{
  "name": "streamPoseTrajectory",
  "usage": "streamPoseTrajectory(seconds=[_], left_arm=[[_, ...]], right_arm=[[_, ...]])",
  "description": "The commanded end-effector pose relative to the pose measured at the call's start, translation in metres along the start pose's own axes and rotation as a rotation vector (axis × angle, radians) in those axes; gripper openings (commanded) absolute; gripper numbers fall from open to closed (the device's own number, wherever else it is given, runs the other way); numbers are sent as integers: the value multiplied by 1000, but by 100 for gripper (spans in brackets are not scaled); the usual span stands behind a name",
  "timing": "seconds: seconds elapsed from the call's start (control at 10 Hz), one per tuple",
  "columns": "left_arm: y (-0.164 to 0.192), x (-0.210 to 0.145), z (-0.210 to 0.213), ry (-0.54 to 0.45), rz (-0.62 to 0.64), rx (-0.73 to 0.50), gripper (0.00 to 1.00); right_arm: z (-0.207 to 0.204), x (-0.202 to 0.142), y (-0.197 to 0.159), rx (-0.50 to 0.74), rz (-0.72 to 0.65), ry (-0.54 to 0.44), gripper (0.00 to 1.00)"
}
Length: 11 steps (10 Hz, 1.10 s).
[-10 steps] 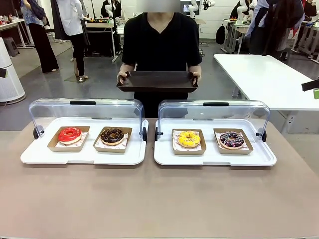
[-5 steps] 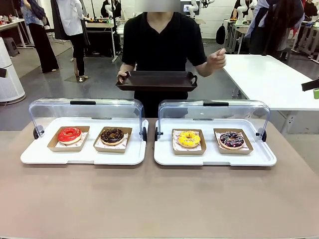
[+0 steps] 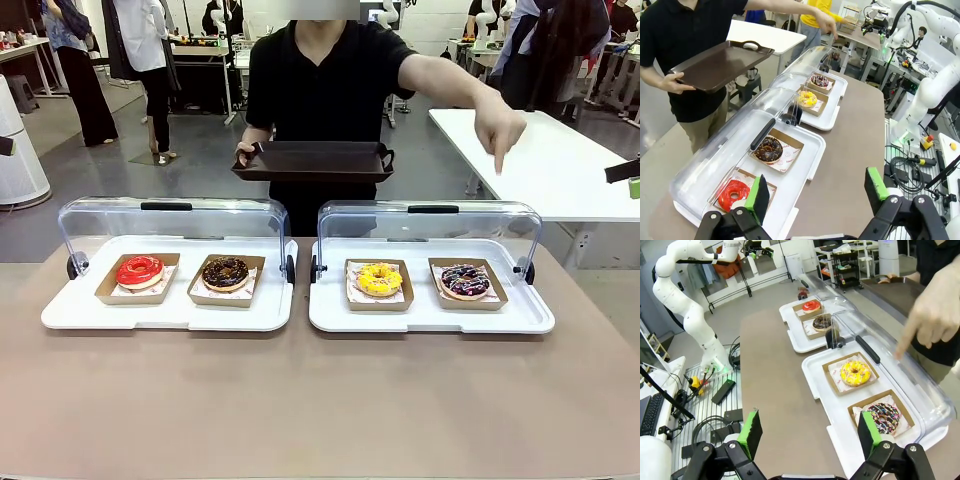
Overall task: Provide the desired donut to the person.
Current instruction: Pick up and lift the Paper togo box containing the Donut pointed at by the person.
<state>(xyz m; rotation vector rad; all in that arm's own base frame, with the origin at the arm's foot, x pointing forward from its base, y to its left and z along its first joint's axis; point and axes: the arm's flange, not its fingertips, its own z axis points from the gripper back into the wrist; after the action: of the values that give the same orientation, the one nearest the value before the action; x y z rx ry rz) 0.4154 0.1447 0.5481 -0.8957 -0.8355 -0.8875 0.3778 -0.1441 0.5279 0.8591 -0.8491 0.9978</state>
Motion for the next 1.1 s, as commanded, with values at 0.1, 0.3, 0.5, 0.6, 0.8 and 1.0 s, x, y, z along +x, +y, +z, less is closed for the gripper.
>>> streamPoseTrajectory(seconds=[0.1,0.3,0.5,0.6,0.8,1.0], left_arm=[[0,0,1,-10,-2,-5,100],[0,0,1,-10,-2,-5,100],[0,0,1,-10,-2,-5,100],[0,0,1,-10,-2,-5,100],[0,0,1,-10,-2,-5,100],[0,0,1,-10,-2,-5,100]], right_arm=[[0,0,0,6,4,-9,100],[0,0,0,6,4,-9,100],[0,0,0,6,4,-9,100],[0,0,0,6,4,-9,100],[0,0,0,6,4,-9,100],[0,0,0,6,4,-9,100]])
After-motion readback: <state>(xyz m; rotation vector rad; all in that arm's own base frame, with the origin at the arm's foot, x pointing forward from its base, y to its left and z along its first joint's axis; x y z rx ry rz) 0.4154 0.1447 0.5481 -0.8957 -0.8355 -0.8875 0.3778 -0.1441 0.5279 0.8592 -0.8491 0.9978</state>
